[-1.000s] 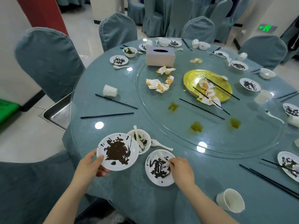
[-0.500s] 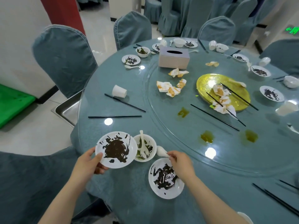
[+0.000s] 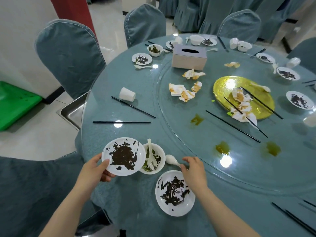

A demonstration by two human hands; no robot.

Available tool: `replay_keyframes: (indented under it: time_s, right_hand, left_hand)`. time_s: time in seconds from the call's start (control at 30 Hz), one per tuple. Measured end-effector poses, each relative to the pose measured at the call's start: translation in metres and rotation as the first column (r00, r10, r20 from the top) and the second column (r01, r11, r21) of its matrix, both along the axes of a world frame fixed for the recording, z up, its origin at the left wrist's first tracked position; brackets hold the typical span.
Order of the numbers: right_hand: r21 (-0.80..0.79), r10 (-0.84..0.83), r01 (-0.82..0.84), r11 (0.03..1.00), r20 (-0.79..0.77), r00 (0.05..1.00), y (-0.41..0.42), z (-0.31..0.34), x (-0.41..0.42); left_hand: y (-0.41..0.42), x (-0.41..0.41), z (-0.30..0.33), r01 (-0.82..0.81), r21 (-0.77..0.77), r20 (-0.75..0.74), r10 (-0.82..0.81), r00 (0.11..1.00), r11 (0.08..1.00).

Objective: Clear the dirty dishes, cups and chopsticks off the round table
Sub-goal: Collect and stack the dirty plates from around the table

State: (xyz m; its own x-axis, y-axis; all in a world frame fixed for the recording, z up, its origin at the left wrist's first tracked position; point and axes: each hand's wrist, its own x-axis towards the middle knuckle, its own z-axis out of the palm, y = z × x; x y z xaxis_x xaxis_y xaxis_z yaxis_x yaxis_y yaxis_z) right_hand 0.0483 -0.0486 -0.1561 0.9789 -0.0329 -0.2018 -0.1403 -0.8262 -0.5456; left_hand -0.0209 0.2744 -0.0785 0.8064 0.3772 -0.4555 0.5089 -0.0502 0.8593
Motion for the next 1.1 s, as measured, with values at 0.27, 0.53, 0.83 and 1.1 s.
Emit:
replay_keyframes:
  time_s: [0.27, 0.53, 0.83, 1.1]
  right_hand:
    - [-0.023, -0.179, 0.177, 0.984, -0.129, 0.975, -0.026, 0.007, -0.034]
    - [-0.040, -0.243, 0.240, 0.970, -0.242, 0.940, -0.036, 0.009, -0.083]
    - [0.155, -0.546, 0.554, 0.818, -0.096, 0.832, -0.045, 0.042, -0.121]
    - [0.420, -0.695, 0.643, 0.641, -0.039, 0.718, -0.020, 0.093, -0.124]
  left_hand:
    - [-0.009, 0.014, 0.000, 0.072, -0.007, 0.000, -0.072, 0.997, 0.997]
    - [-0.018, 0.016, -0.007, 0.172, -0.003, -0.009, -0.172, 0.985, 0.985]
    - [-0.028, 0.017, 0.001, 0.325, -0.013, 0.062, -0.323, 0.944, 0.946]
    - [-0.053, 0.018, 0.013, 0.507, -0.059, 0.128, -0.497, 0.858, 0.860]
